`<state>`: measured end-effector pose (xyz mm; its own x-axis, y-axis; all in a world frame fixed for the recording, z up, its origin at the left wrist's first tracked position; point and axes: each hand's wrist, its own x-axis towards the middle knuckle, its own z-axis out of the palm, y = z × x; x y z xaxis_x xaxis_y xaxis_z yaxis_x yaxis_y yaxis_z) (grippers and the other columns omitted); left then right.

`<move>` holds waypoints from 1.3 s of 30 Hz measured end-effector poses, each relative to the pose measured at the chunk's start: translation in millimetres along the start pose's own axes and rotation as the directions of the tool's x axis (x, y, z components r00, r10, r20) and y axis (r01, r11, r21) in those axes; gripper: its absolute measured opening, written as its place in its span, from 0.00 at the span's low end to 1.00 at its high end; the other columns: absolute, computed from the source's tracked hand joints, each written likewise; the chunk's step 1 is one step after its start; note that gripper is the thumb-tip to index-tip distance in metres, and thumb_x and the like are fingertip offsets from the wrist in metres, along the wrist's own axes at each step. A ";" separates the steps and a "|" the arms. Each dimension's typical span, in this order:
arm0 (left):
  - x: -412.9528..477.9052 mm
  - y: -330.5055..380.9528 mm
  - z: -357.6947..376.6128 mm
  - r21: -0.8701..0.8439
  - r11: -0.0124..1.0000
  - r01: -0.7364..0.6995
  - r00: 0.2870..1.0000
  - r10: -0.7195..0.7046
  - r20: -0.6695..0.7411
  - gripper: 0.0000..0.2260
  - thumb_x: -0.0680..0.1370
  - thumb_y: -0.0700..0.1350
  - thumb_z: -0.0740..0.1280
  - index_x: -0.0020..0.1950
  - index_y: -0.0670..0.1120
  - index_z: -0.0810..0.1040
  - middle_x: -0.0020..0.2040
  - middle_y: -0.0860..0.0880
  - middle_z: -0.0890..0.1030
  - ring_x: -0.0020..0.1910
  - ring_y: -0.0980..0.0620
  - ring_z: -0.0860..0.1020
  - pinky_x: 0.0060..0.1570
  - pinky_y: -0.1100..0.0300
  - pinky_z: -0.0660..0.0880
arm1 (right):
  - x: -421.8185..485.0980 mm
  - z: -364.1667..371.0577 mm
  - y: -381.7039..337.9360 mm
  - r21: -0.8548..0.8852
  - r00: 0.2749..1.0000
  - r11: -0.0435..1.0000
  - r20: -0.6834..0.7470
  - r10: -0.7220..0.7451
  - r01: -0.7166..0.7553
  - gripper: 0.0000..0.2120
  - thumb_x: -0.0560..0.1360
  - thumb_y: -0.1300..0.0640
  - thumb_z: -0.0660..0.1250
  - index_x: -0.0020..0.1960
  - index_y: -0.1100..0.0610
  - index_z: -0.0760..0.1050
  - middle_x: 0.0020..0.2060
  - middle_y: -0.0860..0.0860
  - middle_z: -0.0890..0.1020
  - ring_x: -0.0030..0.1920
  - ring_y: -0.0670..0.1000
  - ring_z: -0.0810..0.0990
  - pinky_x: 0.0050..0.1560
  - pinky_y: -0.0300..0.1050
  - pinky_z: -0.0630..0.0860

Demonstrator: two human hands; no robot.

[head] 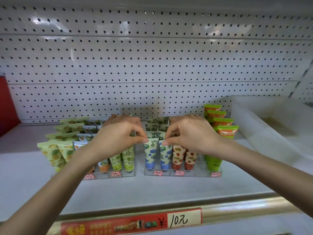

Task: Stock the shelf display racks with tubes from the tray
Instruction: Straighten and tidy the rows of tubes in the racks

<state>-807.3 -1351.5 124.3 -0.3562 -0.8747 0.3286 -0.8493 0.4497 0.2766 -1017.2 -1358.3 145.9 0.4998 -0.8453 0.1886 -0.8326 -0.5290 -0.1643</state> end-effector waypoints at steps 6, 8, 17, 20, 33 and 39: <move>0.0 -2.4 1.8 -0.060 0.998 0.030 0.999 -0.029 0.031 0.06 0.69 0.57 0.70 0.40 0.58 0.83 0.38 0.60 0.76 0.40 0.63 0.72 0.43 0.59 0.62 | 2.3 1.8 0.4 0.028 1.000 0.999 -0.001 0.029 -0.029 0.12 0.69 0.38 0.69 0.45 0.44 0.82 0.37 0.37 0.72 0.41 0.40 0.72 0.44 0.37 0.65; -0.6 -2.0 1.6 -0.075 0.996 0.039 0.999 -0.037 0.035 0.05 0.69 0.58 0.71 0.40 0.58 0.82 0.38 0.60 0.76 0.40 0.63 0.72 0.42 0.59 0.62 | 3.0 2.6 0.7 0.034 0.999 0.999 -0.003 0.038 -0.037 0.12 0.69 0.38 0.69 0.45 0.44 0.82 0.37 0.38 0.73 0.41 0.40 0.72 0.44 0.37 0.65; 0.6 -3.6 -1.7 -0.227 0.971 0.073 0.997 -0.068 0.029 0.03 0.67 0.58 0.71 0.39 0.62 0.81 0.40 0.59 0.77 0.39 0.60 0.72 0.38 0.62 0.68 | 4.7 7.0 6.0 0.155 0.999 0.987 -0.024 0.049 -0.044 0.11 0.66 0.38 0.71 0.43 0.43 0.83 0.33 0.34 0.75 0.38 0.38 0.74 0.40 0.36 0.69; 5.5 -6.0 -3.4 -0.311 0.945 0.105 0.994 -0.113 -0.009 0.03 0.69 0.54 0.72 0.41 0.58 0.83 0.40 0.59 0.78 0.37 0.57 0.71 0.40 0.59 0.69 | 6.7 6.1 12.0 0.240 0.996 0.969 -0.057 0.067 -0.051 0.11 0.67 0.38 0.70 0.44 0.43 0.82 0.35 0.35 0.76 0.39 0.38 0.74 0.40 0.35 0.69; 22.2 -7.9 4.7 -0.167 0.972 0.163 0.982 -0.144 0.120 0.05 0.70 0.56 0.71 0.43 0.57 0.82 0.43 0.59 0.77 0.42 0.56 0.73 0.41 0.61 0.68 | 22.4 8.2 21.1 0.180 0.985 0.969 0.060 0.163 -0.172 0.08 0.68 0.40 0.71 0.44 0.41 0.81 0.46 0.39 0.79 0.46 0.42 0.76 0.43 0.37 0.68; 22.4 -8.5 5.4 -0.176 0.968 0.176 0.981 -0.158 0.112 0.06 0.70 0.55 0.72 0.43 0.54 0.83 0.42 0.59 0.77 0.41 0.55 0.74 0.39 0.61 0.67 | 24.5 7.0 18.4 0.197 0.985 0.966 0.078 0.155 -0.168 0.06 0.68 0.42 0.73 0.36 0.40 0.77 0.47 0.42 0.82 0.48 0.44 0.79 0.50 0.44 0.76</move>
<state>-810.2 -1375.9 124.5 -0.2588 -0.9495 0.1775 -0.8166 0.3132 0.4849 -1018.5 -1389.2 140.8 0.3820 -0.9203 0.0843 -0.8408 -0.3840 -0.3815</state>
